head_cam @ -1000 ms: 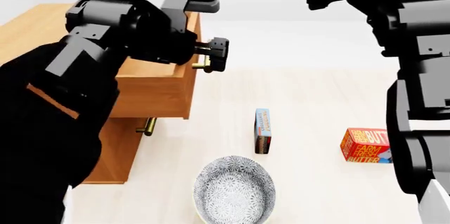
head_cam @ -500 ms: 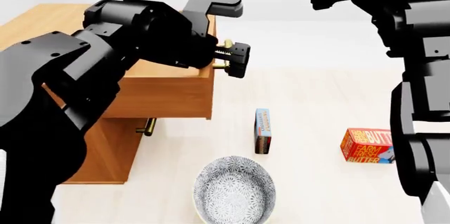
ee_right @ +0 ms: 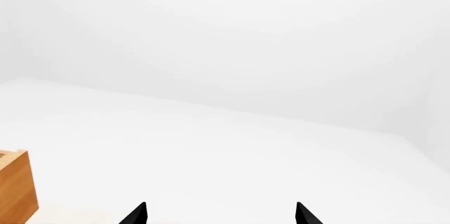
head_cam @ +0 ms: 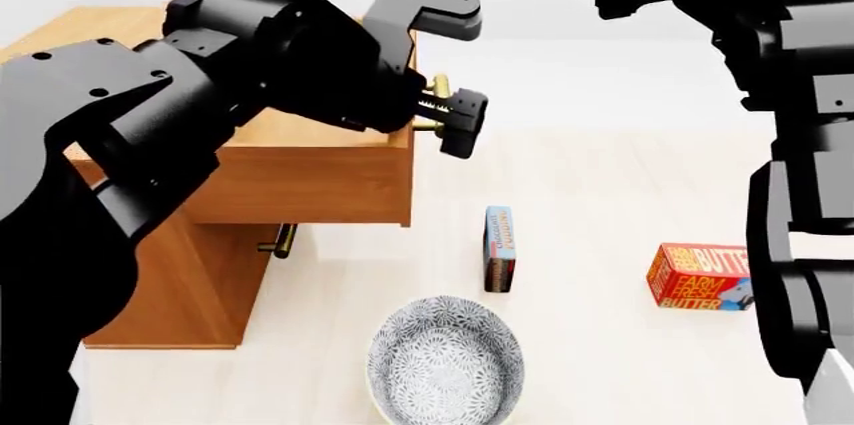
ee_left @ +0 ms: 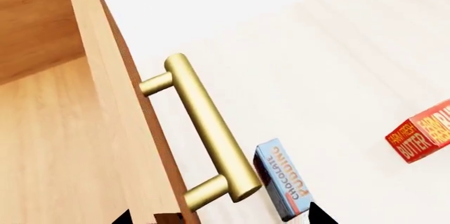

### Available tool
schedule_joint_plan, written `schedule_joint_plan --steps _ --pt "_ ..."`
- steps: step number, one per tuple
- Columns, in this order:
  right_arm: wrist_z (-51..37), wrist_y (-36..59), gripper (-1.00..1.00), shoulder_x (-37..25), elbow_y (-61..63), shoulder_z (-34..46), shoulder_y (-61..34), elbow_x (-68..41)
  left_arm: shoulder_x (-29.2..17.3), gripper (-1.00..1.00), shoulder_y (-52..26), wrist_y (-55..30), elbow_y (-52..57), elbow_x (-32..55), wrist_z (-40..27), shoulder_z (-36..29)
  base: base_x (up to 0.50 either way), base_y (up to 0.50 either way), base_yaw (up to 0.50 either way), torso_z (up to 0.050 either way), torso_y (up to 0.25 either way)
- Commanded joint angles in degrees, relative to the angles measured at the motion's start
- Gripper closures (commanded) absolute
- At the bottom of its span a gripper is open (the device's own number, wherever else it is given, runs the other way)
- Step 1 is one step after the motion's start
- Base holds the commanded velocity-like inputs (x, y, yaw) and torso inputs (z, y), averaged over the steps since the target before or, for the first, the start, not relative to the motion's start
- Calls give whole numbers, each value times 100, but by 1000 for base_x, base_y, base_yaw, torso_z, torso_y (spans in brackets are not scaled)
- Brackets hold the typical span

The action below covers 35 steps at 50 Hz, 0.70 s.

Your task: Put the chocolate pudding in the top drawer of the cabinet and close it.

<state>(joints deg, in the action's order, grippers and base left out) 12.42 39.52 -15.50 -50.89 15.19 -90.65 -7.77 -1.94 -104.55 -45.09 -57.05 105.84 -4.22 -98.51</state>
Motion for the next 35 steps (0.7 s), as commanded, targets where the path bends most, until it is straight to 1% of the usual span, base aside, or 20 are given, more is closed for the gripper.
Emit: schedule_joint_plan --steps 1,8,14,21,27,30,35 --pt "-5 65 -100 -7 94 -1 31 -16 193 -100 -565 -44 126 634 364 641 0 0 0 0 0" --pt "-11 128 -100 -11 188 14 60 -22 193 -100 -975 -124 -199 537 535 626 0 0 0 0 3" --pt "-3 216 -100 -40 322 26 117 -34 193 -100 -1414 -220 -611 552 818 584 0 0 0 0 0" --pt "-27 305 -100 -41 527 -1 267 -82 193 -100 -1822 -207 -1208 484 1325 466 0 0 0 0 0" --pt "-52 374 -100 -48 645 -16 353 -108 192 -100 -1925 -178 -1774 418 1739 263 0 0 0 0 0" --pt "-57 438 -100 -54 739 -14 382 -119 126 -100 -1943 -62 -1792 788 1775 -176 0 0 0 0 0" --pt "-60 591 -100 -90 964 -15 422 -144 -82 -100 -1976 183 -1792 1504 1861 -1107 0 0 0 0 0"
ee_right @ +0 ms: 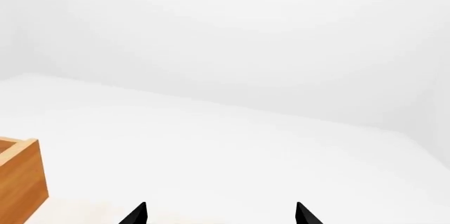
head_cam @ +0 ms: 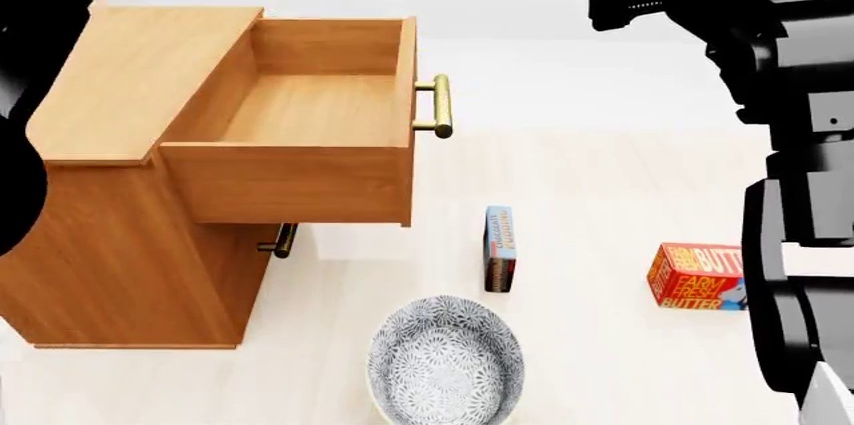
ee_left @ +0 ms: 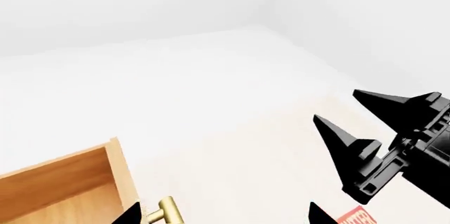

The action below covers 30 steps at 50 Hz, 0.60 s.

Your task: Put the chocolate pudding in the top drawer of the cabinet and close it.

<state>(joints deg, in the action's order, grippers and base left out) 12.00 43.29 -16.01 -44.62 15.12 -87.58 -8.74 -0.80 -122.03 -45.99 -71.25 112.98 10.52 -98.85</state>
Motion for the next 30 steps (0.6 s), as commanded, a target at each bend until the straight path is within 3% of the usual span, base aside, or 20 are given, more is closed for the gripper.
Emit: schedule_joint_plan --steps 1,8,12,15,23,30 --pt "-19 237 -100 -46 371 -8 124 -50 -222 -100 -239 319 -372 936 420 -1268 0 0 0 0 0" --pt "-25 426 -100 -121 665 -15 208 -80 -491 -100 -298 721 -371 1743 675 -2488 0 0 0 0 0" --pt "-14 555 -100 -157 868 -18 277 -112 -651 -100 -273 1022 -363 1890 841 -2850 0 0 0 0 0" --pt "11 694 -100 -197 1064 -9 321 -139 -821 -100 -246 1250 -258 1860 822 -2912 0 0 0 0 0" --pt "188 1354 -100 -304 1682 97 355 -263 -2083 -100 -649 2638 1946 1540 -265 -2783 0 0 0 0 0" --pt "457 2269 -100 -395 2313 258 446 -490 -2892 -100 -901 3378 3205 1188 -934 -2745 0 0 0 0 0"
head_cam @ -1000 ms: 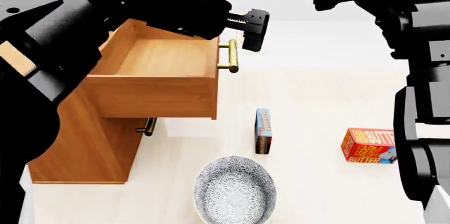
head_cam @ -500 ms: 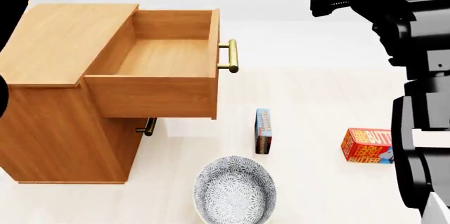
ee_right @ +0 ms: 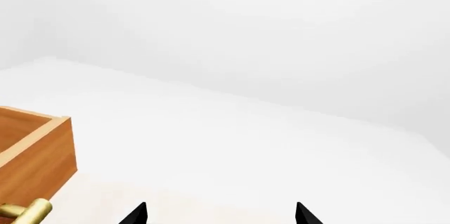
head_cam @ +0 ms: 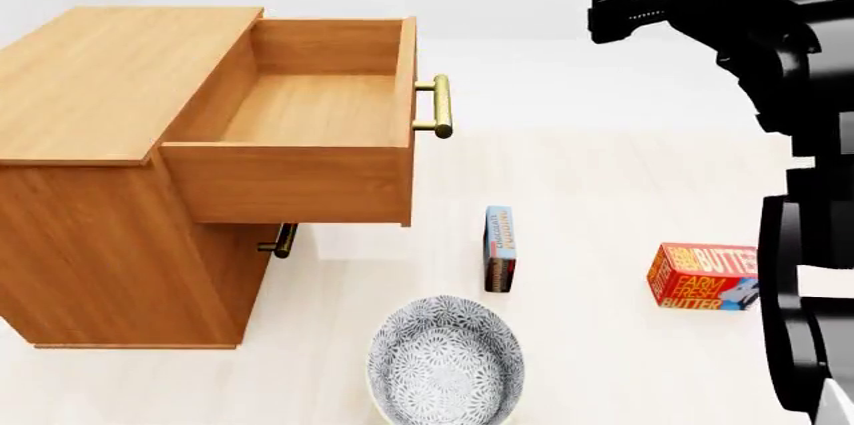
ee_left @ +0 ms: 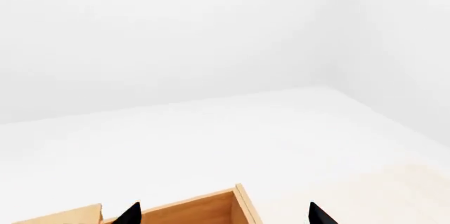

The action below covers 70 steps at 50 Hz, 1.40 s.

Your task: Put the chocolate pudding in the top drawer of the cabinet and close it.

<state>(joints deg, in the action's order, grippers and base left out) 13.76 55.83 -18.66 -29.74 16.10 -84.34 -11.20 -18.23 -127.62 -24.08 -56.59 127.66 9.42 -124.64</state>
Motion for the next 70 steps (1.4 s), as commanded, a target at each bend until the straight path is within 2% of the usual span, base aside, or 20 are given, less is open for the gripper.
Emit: schedule_joint_plan --steps 1,7,14,21,29,43,64,70 --pt "305 1088 -100 -142 902 163 146 -274 -1230 -100 -366 1256 1869 -337 -890 -167 0 0 0 0 0" --pt "418 1697 -100 -197 1368 116 428 -518 -1733 -100 -434 1694 2523 -653 -1310 -143 0 0 0 0 0" --pt "464 2403 -100 -142 1561 17 628 -760 -2090 -100 -451 1760 2965 -804 -1537 -118 0 0 0 0 0" --pt "522 2941 -100 -152 1905 -29 802 -983 -2215 -100 -385 1766 3082 -879 -1623 -56 0 0 0 0 0" --pt "513 3116 -100 -90 2044 -42 1117 -1130 -2354 -100 -394 1785 3227 -980 -1706 56 0 0 0 0 0" --pt "517 2325 -100 400 884 269 1448 -1002 -2519 -100 -314 1800 3420 -1174 -1795 202 0 0 0 0 0" --pt "581 732 -100 969 -1581 508 1043 -622 -2657 -100 -217 1725 3465 -1382 -1912 333 0 0 0 0 0" --pt "671 -215 -100 1231 -3032 516 705 -483 -2749 -100 -274 1676 3569 -1440 -1979 378 0 0 0 0 0"
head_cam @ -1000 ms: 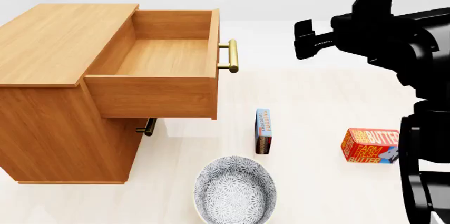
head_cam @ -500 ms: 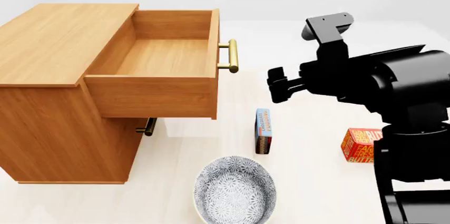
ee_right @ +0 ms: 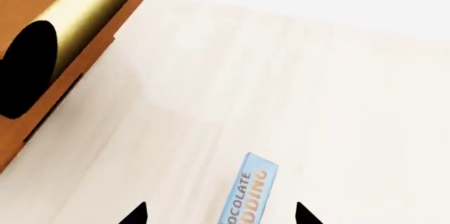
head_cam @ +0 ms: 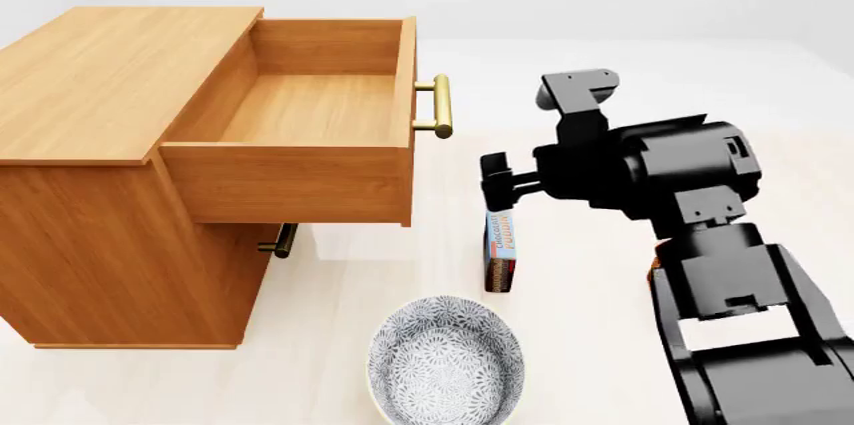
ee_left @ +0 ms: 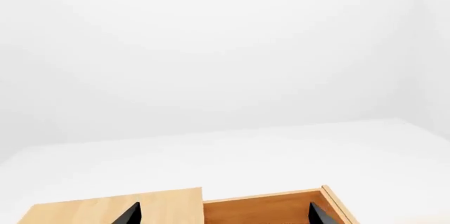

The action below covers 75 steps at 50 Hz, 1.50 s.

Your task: Put the chocolate pudding in the top drawer of the cabinet and close it.

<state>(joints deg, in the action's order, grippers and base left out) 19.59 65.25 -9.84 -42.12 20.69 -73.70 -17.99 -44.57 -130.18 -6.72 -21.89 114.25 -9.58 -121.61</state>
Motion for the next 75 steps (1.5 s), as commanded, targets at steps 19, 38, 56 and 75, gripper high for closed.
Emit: schedule_joint_plan --steps 19,38,56,75 --pt "71 -2135 -100 659 -3283 -771 -474 894 -378 -100 -97 29 287 -425 -284 340 0 0 0 0 0" --pt "180 -2131 -100 727 -3284 -1334 -342 1530 -535 -100 -65 59 312 -566 -412 645 0 0 0 0 0" --pt "221 -2122 -100 747 -3284 -1442 -339 1694 -560 -100 27 -28 281 -746 -437 788 0 0 0 0 -85" --pt "244 -2136 -100 777 -3284 -1478 -325 1733 -581 -100 142 -97 241 -811 -464 944 0 0 0 0 -140"
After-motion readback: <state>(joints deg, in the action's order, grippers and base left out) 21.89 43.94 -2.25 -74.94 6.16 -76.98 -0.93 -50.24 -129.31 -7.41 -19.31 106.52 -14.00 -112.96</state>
